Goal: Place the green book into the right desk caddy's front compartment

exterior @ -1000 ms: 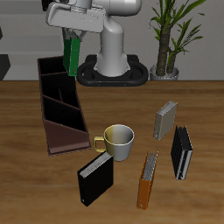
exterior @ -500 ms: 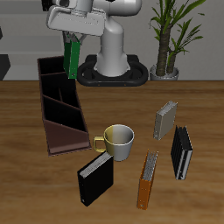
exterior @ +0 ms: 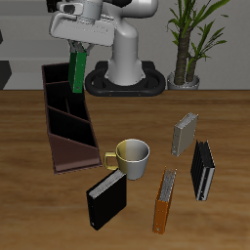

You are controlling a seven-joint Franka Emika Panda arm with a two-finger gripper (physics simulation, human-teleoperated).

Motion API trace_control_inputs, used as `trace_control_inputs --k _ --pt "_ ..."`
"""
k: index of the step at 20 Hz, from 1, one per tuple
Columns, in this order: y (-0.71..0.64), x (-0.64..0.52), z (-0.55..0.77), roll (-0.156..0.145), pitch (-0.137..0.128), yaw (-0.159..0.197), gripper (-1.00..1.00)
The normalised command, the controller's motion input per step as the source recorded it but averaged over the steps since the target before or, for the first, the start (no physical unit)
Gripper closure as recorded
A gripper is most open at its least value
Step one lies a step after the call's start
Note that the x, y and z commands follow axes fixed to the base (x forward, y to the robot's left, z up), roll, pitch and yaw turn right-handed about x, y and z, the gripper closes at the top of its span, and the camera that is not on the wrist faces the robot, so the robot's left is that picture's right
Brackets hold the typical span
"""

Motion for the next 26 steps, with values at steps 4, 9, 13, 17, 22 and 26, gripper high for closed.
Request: trace_control_inputs --k 4,9,13,17,22,26 --pt "0.02 0.07 -0.05 0.008 0.006 -0.022 1.0" --pt "0.05 0.1 -0.1 0.017 0.007 -0.011 1.0" --pt "0.07 0.12 -0.21 0.026 0.029 -0.017 1.0" --pt "0.03 0.07 -0.14 0.012 0.017 -0.021 1.0" --pt "-0.02 0.06 -0.11 0.0 0.012 -0.01 1.0" --pt "-0.03 0.06 -0.22 -0.001 0.04 -0.041 1.0"
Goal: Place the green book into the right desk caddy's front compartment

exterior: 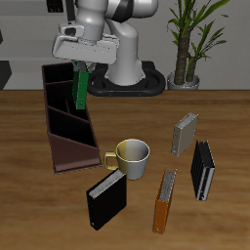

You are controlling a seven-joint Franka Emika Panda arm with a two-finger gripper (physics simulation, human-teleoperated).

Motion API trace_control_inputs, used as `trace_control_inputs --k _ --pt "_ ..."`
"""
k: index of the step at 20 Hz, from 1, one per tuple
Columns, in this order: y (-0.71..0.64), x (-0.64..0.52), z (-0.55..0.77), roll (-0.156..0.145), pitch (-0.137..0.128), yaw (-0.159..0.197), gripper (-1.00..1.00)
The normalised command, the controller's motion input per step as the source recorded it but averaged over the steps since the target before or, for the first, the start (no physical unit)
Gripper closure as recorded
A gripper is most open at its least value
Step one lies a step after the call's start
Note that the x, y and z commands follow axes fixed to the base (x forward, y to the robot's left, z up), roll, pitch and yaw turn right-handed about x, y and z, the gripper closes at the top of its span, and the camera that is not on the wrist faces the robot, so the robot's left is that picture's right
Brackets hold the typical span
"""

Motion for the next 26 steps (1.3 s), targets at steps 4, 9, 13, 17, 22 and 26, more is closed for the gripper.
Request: trace_control_inputs --k 4,9,13,17,22,26 --pt "0.03 0.03 -0.19 0.014 0.037 -0.018 1.0" --pt "-0.02 0.06 -0.15 0.002 0.02 -0.003 1.0" --pt "-0.09 0.05 -0.21 -0.012 0.032 -0.011 1.0" --pt "-0.1 0.04 -0.21 -0.015 0.037 -0.019 1.0" --pt "-0.02 0.03 -0.17 0.009 0.043 0.008 1.0" --pt "-0.03 0.07 -0.15 -0.006 0.046 -0.014 1.0"
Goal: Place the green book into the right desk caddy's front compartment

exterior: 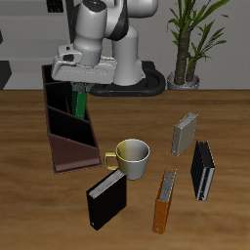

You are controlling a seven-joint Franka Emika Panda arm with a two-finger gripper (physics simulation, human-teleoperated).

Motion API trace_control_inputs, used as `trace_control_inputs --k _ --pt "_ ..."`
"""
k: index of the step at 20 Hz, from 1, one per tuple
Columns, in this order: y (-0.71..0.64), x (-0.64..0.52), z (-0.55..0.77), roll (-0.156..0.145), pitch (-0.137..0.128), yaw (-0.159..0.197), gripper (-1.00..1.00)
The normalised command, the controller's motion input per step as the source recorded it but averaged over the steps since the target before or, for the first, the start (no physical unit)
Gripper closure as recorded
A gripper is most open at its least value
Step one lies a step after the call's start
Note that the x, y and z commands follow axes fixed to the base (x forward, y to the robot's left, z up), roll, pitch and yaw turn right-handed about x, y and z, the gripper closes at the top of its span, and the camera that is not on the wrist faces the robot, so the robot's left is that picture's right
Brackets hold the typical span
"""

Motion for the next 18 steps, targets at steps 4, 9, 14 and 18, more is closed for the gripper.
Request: trace_control_inputs --k 4,9,14,18 --pt "-0.07 0.05 -0.11 0.005 0.05 -0.042 -1.0" --pt "-0.05 0.01 -0.01 -0.014 0.02 -0.022 -1.0" --pt "0.02 0.02 0.07 0.006 -0.004 0.006 -1.0" --pt "0.14 -0.01 0.25 0.04 -0.029 0.0 -1.0"
